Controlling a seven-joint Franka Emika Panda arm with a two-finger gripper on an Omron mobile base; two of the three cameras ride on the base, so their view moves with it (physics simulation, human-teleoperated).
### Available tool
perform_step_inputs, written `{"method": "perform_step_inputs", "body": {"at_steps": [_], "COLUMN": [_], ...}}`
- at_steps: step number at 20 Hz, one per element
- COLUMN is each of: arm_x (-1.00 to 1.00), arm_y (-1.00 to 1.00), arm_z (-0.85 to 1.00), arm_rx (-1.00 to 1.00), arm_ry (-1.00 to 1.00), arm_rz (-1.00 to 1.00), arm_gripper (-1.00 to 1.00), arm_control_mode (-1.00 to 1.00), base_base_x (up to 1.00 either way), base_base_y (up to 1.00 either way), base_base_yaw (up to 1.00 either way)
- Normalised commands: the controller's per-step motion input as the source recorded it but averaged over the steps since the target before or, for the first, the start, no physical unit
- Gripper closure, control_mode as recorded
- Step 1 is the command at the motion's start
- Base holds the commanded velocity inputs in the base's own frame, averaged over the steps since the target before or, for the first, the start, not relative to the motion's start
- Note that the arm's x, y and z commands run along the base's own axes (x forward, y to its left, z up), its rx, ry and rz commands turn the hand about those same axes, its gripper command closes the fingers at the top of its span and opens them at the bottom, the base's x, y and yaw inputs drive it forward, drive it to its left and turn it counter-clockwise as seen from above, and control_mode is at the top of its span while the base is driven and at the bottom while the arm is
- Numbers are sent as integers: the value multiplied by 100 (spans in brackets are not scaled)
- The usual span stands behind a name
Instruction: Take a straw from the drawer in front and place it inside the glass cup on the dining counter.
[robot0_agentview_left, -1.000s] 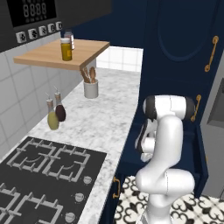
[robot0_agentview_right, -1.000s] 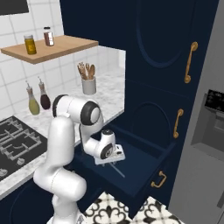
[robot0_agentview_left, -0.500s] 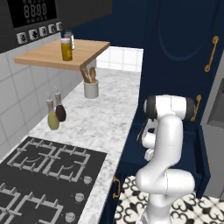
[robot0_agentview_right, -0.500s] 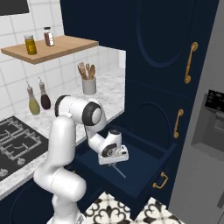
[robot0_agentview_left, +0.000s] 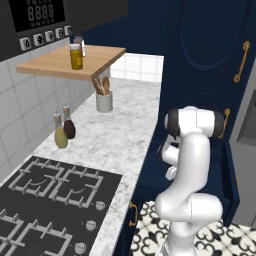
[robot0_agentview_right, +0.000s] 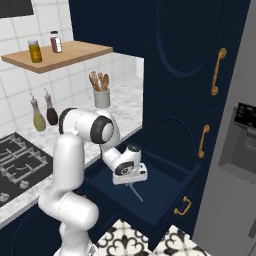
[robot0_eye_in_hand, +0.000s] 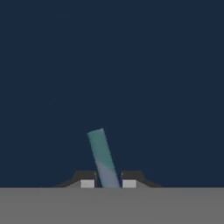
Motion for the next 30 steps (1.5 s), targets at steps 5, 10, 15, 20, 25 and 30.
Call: {"method": "perform_step_inputs", "body": {"at_steps": [5, 10, 15, 20, 25, 30], "arm_x": [-14, 0, 0, -4, -29, -13], "arm_y": [0, 0, 2, 0, 5, 22], "arm_z": [100, 100, 100, 100, 100, 100], "arm_rx": [3, 0, 0, 0, -2, -2], "arm_ry": [-18, -2, 0, 0, -1, 0], "arm_rz": [0, 0, 0, -1, -3, -7], "arm_gripper": [100, 100, 100, 100, 100, 100], "arm_control_mode": [-100, -100, -100, -100, -100, -100], "base_base_x": [0, 0, 0, 0, 0, 0], "base_base_y": [0, 0, 0, 0, 0, 0], "base_base_yaw": [0, 0, 0, 0, 0, 0]}}
